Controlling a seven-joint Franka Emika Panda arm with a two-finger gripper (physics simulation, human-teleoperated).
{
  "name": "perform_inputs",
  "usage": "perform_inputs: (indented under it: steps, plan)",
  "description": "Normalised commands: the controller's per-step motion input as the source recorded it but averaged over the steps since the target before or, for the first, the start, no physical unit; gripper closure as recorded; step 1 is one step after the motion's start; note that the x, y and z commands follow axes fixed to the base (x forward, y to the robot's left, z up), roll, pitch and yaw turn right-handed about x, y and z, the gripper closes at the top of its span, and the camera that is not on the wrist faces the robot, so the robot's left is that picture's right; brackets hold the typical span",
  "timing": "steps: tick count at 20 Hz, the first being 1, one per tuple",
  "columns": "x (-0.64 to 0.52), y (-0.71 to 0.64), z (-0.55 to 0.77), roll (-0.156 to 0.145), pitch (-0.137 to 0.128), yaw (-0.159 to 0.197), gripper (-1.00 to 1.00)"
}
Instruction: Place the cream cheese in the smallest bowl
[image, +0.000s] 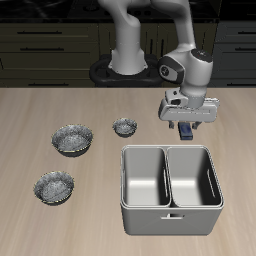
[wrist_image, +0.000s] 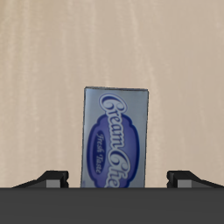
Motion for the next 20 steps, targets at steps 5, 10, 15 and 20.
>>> perform_inputs:
  steps: [5,10,15,20]
  plan:
    - [-0.01,0.03,-0.11,0.029,0.022,-0.007,1.0]
    - [-0.02,-0.01,0.02,0.021,0.005,-0.01,1.0]
    - [-0.04,0.02,0.07,0.026,-0.004,-0.002,1.0]
    - [-0.05,-0.11,0.26,0.056,0.0,0.0,1.0]
